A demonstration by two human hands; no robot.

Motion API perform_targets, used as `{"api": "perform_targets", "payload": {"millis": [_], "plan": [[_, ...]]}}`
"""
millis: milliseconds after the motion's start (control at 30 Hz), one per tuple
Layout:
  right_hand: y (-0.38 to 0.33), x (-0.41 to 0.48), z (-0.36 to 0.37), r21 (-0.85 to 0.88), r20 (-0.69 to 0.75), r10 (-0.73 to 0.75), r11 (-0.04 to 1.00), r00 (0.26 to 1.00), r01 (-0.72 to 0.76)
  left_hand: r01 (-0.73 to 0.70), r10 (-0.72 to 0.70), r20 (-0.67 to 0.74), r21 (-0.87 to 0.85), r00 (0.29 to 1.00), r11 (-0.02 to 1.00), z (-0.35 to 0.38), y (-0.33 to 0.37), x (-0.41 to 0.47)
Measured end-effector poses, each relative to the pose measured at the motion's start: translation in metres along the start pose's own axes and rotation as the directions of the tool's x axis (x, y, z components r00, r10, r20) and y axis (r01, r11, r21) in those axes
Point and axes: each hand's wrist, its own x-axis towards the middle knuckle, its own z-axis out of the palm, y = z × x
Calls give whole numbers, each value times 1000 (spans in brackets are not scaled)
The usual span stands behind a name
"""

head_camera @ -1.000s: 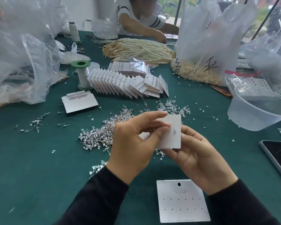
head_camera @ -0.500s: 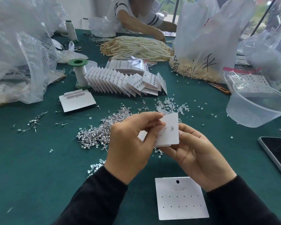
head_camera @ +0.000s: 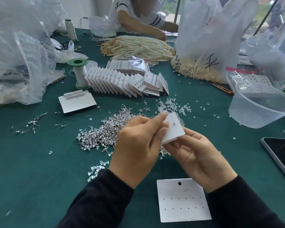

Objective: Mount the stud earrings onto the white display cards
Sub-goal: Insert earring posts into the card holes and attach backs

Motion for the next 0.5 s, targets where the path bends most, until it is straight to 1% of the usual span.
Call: {"api": "perform_targets", "payload": {"millis": [100,233,333,433,500], "plan": [[1,1,1,20,-65,-6,1000,998,7,-73,73,90,0,993,997,2,4,-1],[2,1,1,13,-66,-24,1000,998,25,-65,65,131,-9,989,998,4,7,-3],[1,0,1,-81,-20,-49,996,999,47,-10,15,117,-47,993,999,5,6,-4],[2,-1,1,-190,-19,-55,981,998,51,-8,18,127,-79,992,997,6,6,-4],[2,-1,0,-191,-26,-74,979,997,68,5,10,133,-110,991,994,6,5,-4]]}}
